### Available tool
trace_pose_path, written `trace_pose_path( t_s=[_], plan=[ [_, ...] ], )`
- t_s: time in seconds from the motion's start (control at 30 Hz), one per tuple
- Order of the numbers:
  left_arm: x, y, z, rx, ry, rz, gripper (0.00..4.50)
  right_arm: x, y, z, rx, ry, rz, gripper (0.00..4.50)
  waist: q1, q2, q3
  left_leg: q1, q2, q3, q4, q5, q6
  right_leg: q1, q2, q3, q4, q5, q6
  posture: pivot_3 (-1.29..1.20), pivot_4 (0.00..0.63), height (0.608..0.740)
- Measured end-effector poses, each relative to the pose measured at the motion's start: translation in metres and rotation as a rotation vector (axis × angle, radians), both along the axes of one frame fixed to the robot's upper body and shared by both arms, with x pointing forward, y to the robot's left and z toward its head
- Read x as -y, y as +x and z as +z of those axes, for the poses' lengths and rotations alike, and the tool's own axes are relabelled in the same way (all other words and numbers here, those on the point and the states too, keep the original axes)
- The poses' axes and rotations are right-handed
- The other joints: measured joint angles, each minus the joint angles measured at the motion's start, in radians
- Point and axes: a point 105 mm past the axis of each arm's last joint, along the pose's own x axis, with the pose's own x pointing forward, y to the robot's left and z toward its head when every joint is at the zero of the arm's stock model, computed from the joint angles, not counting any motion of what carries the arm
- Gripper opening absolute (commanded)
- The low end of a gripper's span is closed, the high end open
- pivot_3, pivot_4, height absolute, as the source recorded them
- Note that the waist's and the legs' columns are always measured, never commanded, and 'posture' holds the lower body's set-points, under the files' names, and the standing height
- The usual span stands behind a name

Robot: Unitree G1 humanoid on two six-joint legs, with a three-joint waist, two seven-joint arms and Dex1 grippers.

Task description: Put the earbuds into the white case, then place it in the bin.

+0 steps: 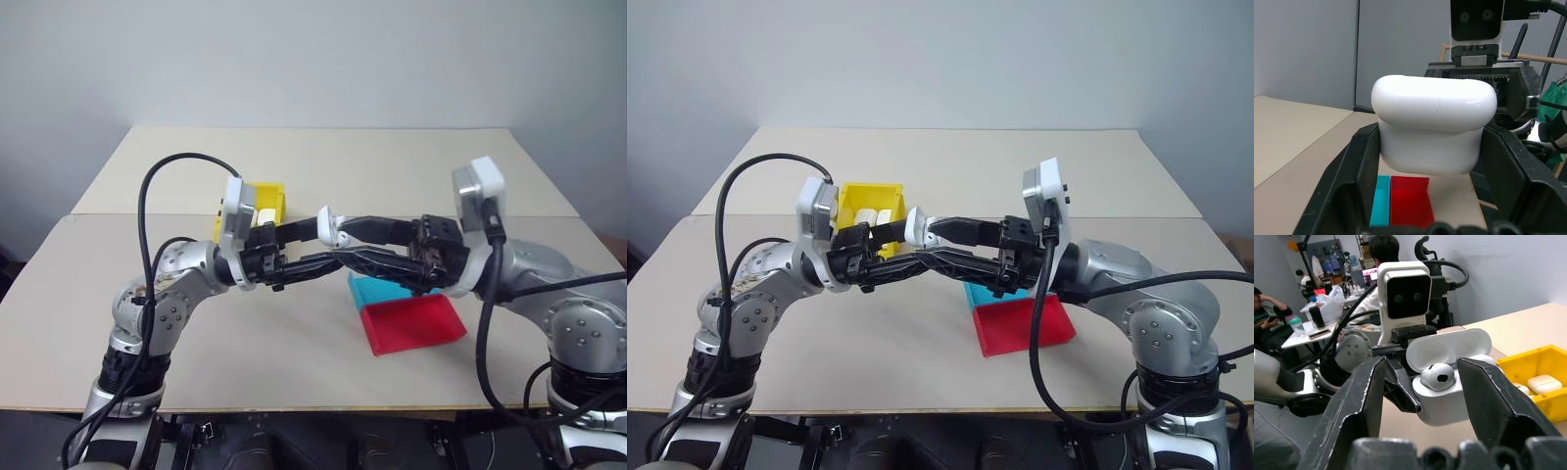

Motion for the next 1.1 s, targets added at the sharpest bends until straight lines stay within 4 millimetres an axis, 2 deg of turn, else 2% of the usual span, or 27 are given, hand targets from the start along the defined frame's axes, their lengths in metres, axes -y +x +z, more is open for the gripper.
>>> trace_pose_path(
  t_s=[0.3,0.37,0.47,0.63,0.73,0.9,1.1],
  plan=[
    [0.001,-0.003,0.0,0.003,0.003,-0.021,2.78,0.006,-0.005,0.004,-0.006,0.007,0.042,2.89,0.0,0.0,0.0,0.0,0.0,0.0,0.0,0.0,0.0,0.0,0.0,0.0,0.0,0.0,0.0,0.0,0.15,0.74],
    [0.001,-0.003,0.0,0.004,0.003,-0.026,2.78,0.01,-0.004,0.009,0.002,0.024,0.029,2.54,0.0,0.0,0.0,0.0,0.0,0.0,0.0,0.0,0.0,0.0,0.0,0.0,0.0,0.0,0.0,0.0,0.15,0.74],
    [0.002,-0.005,-0.002,0.004,0.012,-0.047,2.78,0.016,-0.001,0.018,0.033,0.031,0.009,1.75,0.0,0.0,0.0,0.0,0.0,0.0,0.0,0.0,0.0,0.0,0.0,0.0,0.0,0.0,0.0,0.0,0.15,0.74],
    [0.006,-0.003,-0.011,-0.018,0.042,-0.059,2.78,0.018,-0.001,0.034,0.113,0.005,0.025,0.06,0.0,0.0,0.0,0.0,0.0,0.0,0.0,0.0,0.0,0.0,0.0,0.0,0.0,0.0,0.0,0.0,0.15,0.74],
    [0.01,0.001,-0.018,-0.027,0.07,-0.046,2.78,0.011,0.005,0.04,0.156,-0.08,0.036,0.02,-0.001,0.0,0.0,0.0,0.0,0.0,0.0,0.0,0.0,0.0,0.0,0.0,0.0,0.0,0.0,0.0,0.15,0.74],
    [0.021,0.013,-0.036,-0.013,0.184,0.025,2.78,-0.006,0.015,0.041,0.211,-0.316,0.078,0.02,-0.001,0.0,0.0,-0.001,0.0,0.001,0.0,0.0,0.0,-0.001,0.0,0.0,-0.001,0.0,0.0,0.0,0.15,0.74],
    [0.025,0.014,-0.034,0.003,0.166,0.022,2.78,-0.022,0.024,0.024,0.251,-0.554,0.129,0.02,-0.001,0.0,0.0,-0.003,0.0,0.001,0.001,-0.001,0.001,-0.003,0.0,0.0,0.0,0.0,0.0,0.0,0.15,0.74]
  ],
)
